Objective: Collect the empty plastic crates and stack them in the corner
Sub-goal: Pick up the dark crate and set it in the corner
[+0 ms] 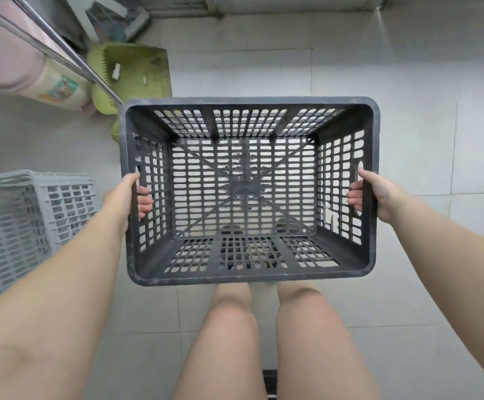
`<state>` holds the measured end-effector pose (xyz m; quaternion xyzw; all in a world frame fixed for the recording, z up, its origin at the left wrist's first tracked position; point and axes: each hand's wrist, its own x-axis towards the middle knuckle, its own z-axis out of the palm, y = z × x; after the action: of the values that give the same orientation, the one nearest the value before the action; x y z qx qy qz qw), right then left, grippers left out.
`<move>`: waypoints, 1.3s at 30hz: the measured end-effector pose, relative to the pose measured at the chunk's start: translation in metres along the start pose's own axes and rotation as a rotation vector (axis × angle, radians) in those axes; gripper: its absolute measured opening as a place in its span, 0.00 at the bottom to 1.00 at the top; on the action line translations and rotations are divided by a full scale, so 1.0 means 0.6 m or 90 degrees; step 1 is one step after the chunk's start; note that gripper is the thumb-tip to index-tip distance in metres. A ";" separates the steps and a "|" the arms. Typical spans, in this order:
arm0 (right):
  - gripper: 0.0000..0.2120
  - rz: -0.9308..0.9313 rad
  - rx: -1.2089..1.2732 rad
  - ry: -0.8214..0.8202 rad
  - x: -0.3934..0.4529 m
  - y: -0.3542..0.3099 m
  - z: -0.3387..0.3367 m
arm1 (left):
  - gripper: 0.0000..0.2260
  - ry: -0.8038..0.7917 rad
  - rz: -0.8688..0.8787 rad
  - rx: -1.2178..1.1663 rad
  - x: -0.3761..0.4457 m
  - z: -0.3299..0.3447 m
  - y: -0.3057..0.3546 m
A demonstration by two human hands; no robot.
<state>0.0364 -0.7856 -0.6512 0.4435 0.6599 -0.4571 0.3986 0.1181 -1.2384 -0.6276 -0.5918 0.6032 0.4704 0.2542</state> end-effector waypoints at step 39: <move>0.29 -0.128 0.537 0.347 -0.421 0.091 -0.429 | 0.17 -0.120 0.367 0.057 -0.588 0.217 0.292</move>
<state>0.1300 -0.5847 -0.3617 0.6032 0.5372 -0.5876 -0.0475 -0.0215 -0.9830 -0.3320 -0.3380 0.7404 0.5488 0.1909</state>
